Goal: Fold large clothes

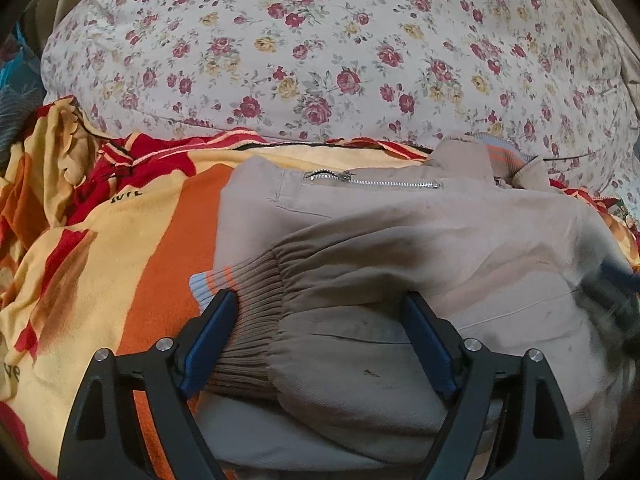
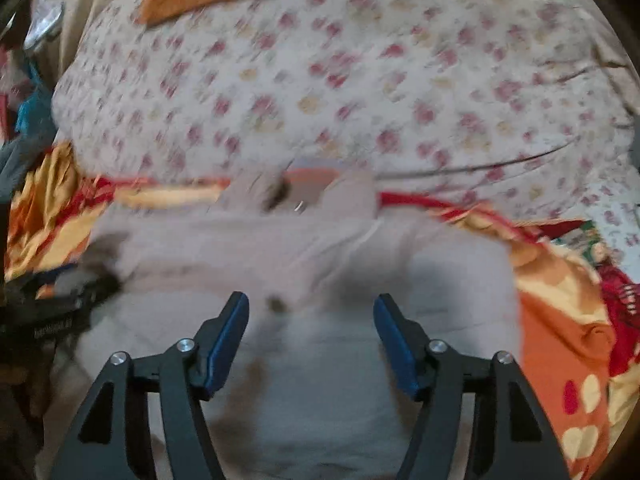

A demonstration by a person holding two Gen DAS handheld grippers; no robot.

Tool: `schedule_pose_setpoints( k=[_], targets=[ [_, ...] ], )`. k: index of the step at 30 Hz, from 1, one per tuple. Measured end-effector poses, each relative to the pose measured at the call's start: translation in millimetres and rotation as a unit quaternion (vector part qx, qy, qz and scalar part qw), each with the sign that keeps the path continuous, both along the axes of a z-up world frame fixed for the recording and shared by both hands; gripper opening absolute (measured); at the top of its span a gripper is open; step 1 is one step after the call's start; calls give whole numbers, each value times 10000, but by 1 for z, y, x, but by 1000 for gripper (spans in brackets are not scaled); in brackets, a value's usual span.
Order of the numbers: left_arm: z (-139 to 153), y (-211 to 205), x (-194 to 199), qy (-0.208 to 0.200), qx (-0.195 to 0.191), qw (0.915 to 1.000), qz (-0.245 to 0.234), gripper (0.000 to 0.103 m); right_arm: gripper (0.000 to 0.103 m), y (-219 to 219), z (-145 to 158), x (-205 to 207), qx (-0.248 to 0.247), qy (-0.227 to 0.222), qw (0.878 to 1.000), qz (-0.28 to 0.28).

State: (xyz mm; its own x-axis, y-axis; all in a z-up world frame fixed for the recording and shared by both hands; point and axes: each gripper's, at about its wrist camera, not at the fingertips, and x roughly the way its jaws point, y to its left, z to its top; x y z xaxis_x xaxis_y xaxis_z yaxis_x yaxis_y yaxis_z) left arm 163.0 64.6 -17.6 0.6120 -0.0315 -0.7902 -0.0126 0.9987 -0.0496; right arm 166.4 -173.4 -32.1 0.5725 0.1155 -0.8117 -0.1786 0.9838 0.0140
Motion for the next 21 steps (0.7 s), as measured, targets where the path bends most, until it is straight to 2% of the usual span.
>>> schedule_pose_setpoints(
  k=[1, 2, 21],
  targets=[
    [0, 0, 0, 3, 2, 10000, -18, 76, 78, 0, -11, 2, -71, 173, 9998, 40],
    [0, 0, 0, 3, 20, 10000, -24, 76, 80, -2, -10, -1, -39, -39, 10000, 30],
    [-1, -2, 1, 7, 117, 9999, -40, 77, 85, -2, -9, 1, -117, -28, 9999, -37]
  ],
)
